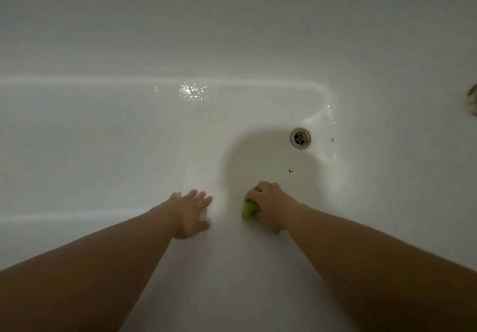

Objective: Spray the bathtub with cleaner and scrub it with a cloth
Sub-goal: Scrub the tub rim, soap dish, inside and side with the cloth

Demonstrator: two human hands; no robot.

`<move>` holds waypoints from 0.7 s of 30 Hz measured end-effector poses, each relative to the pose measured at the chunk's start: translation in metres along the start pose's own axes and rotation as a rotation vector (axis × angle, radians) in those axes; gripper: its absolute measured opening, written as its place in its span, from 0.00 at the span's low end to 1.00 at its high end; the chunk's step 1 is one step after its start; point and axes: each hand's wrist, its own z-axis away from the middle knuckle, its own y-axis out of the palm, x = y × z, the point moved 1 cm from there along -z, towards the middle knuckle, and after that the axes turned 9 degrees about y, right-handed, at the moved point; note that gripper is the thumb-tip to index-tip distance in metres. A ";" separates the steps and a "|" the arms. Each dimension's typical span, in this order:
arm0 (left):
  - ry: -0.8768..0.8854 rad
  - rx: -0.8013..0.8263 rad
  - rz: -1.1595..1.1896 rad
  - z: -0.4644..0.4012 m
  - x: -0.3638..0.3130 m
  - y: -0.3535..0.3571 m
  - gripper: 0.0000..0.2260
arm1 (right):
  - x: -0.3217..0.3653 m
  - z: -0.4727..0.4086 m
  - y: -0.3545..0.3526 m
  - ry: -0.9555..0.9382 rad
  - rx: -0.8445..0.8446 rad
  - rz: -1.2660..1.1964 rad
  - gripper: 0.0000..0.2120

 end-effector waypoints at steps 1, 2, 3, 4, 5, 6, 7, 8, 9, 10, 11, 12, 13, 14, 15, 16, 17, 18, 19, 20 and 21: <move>-0.019 -0.003 0.036 0.028 -0.002 -0.003 0.33 | 0.010 0.018 -0.005 0.015 -0.001 -0.014 0.21; -0.033 -0.030 0.076 0.055 -0.003 -0.008 0.33 | 0.020 0.035 -0.012 0.033 -0.021 -0.040 0.21; -0.045 -0.069 0.116 0.083 -0.005 -0.015 0.32 | 0.031 0.053 -0.021 0.046 -0.051 -0.073 0.21; -0.065 -0.115 0.160 0.111 -0.007 -0.024 0.31 | 0.043 0.072 -0.032 0.055 -0.084 -0.110 0.22; -0.095 -0.166 0.206 0.138 -0.007 -0.034 0.31 | 0.055 0.090 -0.046 0.059 -0.115 -0.145 0.22; -0.130 -0.210 0.248 0.165 -0.008 -0.043 0.30 | 0.067 0.110 -0.059 0.062 -0.140 -0.185 0.21; -0.163 -0.249 0.284 0.192 -0.009 -0.052 0.30 | 0.080 0.131 -0.073 0.065 -0.160 -0.220 0.21; -0.189 -0.290 0.311 0.218 -0.011 -0.062 0.29 | 0.091 0.151 -0.087 0.065 -0.176 -0.240 0.21; -0.208 -0.328 0.334 0.246 -0.014 -0.070 0.28 | 0.104 0.174 -0.099 0.063 -0.191 -0.252 0.21; -0.221 -0.365 0.359 0.274 -0.017 -0.079 0.27 | 0.117 0.195 -0.112 0.062 -0.205 -0.270 0.22; -0.230 -0.401 0.387 0.303 -0.021 -0.089 0.27 | 0.129 0.218 -0.124 0.062 -0.216 -0.294 0.22; -0.238 -0.434 0.416 0.332 -0.025 -0.098 0.26 | 0.141 0.240 -0.135 0.063 -0.223 -0.327 0.23; -0.243 -0.465 0.444 0.361 -0.029 -0.107 0.25 | 0.152 0.261 -0.146 0.058 -0.232 -0.358 0.23; -0.244 -0.490 0.466 0.387 -0.033 -0.115 0.24 | 0.162 0.282 -0.157 0.050 -0.241 -0.386 0.23; -0.244 -0.515 0.482 0.411 -0.036 -0.121 0.24 | 0.172 0.302 -0.166 0.041 -0.251 -0.413 0.22; -0.244 -0.545 0.496 0.434 -0.038 -0.128 0.23 | 0.182 0.320 -0.176 0.035 -0.268 -0.436 0.22; -0.243 -0.572 0.511 0.456 -0.040 -0.134 0.23 | 0.191 0.338 -0.185 0.032 -0.286 -0.455 0.22; -0.239 -0.601 0.525 0.475 -0.043 -0.141 0.22 | 0.201 0.354 -0.193 0.032 -0.304 -0.475 0.22; -0.233 -0.633 0.535 0.491 -0.045 -0.148 0.22 | 0.211 0.368 -0.202 0.029 -0.329 -0.494 0.22; -0.229 -0.662 0.547 0.506 -0.047 -0.154 0.21 | 0.220 0.380 -0.210 0.025 -0.356 -0.514 0.22; -0.223 -0.687 0.560 0.518 -0.049 -0.160 0.21 | 0.228 0.391 -0.219 0.018 -0.384 -0.538 0.23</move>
